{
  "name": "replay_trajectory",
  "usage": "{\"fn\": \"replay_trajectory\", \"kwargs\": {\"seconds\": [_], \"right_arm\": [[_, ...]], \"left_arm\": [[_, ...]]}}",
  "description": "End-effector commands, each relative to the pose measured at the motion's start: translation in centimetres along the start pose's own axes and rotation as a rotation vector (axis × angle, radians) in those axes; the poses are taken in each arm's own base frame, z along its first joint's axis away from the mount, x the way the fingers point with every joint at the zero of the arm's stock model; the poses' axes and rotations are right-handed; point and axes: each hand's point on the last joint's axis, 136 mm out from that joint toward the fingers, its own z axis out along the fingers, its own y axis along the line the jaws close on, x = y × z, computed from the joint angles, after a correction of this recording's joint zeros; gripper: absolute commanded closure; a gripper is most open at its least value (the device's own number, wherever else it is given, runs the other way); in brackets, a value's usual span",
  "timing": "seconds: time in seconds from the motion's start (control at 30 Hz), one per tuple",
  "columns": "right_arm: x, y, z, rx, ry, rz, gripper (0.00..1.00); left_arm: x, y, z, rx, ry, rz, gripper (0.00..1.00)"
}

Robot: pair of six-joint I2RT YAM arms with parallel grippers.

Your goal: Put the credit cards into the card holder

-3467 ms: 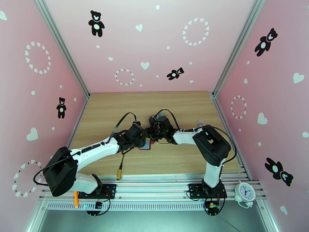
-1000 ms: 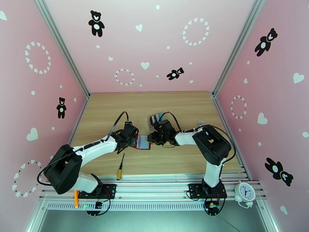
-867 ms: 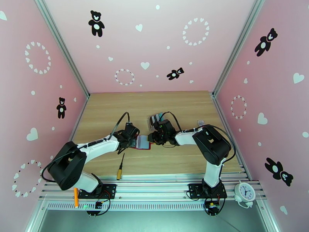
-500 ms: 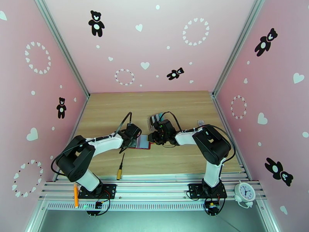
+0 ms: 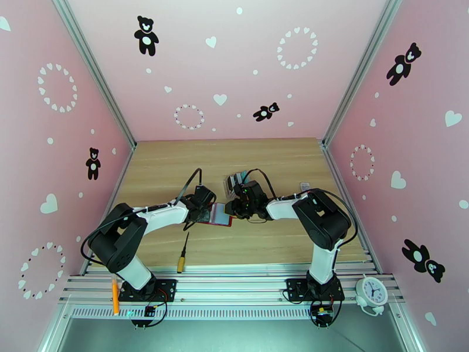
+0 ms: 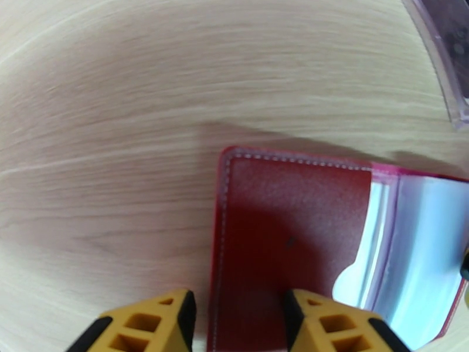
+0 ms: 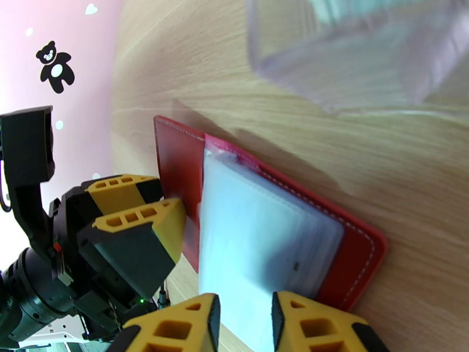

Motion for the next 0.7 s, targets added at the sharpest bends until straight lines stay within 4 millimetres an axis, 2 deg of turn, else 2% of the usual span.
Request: {"fn": "replay_trajectory", "kwargs": {"seconds": [0.0, 0.37, 0.67], "right_arm": [[-0.3, 0.0, -0.4, 0.029, 0.010, 0.019, 0.70], [-1.3, 2.4, -2.3, 0.028, -0.030, -0.031, 0.70], [-1.8, 3.2, -2.1, 0.020, -0.032, -0.047, 0.70]], "left_arm": [[-0.7, -0.8, -0.9, 0.048, -0.006, -0.001, 0.53], [-3.9, -1.1, -4.1, 0.059, -0.089, -0.018, 0.51], [-5.0, -2.1, -7.5, 0.163, -0.143, -0.049, 0.50]]}}
